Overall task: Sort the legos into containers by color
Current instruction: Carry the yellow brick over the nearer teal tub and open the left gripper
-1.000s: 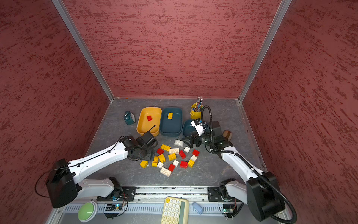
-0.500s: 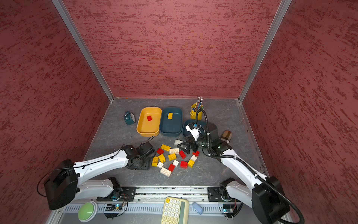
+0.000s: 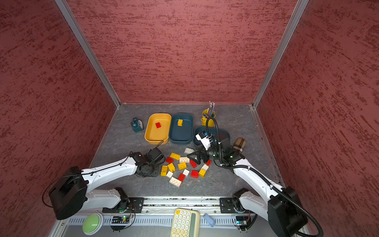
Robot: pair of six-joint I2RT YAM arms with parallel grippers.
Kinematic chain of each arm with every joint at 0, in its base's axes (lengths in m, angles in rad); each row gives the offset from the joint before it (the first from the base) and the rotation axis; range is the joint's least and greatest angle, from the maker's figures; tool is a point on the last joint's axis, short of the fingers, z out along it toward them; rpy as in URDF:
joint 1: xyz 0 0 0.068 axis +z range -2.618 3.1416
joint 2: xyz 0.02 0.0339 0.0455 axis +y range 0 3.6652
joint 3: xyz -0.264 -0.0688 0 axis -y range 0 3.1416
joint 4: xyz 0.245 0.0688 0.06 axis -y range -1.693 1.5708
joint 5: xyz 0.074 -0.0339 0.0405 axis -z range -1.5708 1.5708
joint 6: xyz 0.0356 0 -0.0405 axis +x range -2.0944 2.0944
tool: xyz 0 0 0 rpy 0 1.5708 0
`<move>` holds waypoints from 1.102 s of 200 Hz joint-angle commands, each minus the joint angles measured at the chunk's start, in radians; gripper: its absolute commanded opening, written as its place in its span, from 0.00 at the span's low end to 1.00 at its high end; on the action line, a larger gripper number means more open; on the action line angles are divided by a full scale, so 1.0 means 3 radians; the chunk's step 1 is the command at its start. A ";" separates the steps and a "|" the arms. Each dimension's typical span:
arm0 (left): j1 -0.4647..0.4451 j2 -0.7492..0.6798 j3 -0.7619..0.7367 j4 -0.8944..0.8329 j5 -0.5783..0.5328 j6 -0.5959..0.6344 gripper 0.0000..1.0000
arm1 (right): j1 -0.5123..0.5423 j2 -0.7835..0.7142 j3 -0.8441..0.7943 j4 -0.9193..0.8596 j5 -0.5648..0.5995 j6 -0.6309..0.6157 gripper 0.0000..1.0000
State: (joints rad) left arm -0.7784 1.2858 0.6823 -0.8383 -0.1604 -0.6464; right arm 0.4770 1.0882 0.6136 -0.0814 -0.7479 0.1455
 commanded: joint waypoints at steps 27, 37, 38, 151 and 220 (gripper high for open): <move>0.0211 -0.0011 0.0819 -0.0148 0.0129 0.0293 0.32 | -0.0056 -0.0024 0.0111 -0.0049 0.0193 0.0000 0.99; 0.0283 0.0098 0.1010 -0.0081 0.0202 0.0395 0.32 | -0.0098 -0.0003 0.0136 -0.0021 0.0170 0.0001 0.99; 0.0288 0.0110 0.1032 -0.0073 0.0210 0.0401 0.33 | -0.0103 0.0000 0.0140 -0.0015 0.0168 0.0001 0.99; 0.0653 0.2359 0.3296 0.0415 0.0247 0.1045 0.34 | -0.0545 0.0198 0.0231 0.0164 0.0174 0.0043 0.99; 0.0734 0.3077 0.3933 0.0265 -0.0191 0.1078 0.45 | -0.0633 0.0208 0.0155 0.0139 0.0176 -0.0015 0.99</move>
State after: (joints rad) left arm -0.5591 2.1902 1.8217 -0.7395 -0.1631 -0.3416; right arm 0.2955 1.1484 0.6636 -0.0631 -0.7029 0.1570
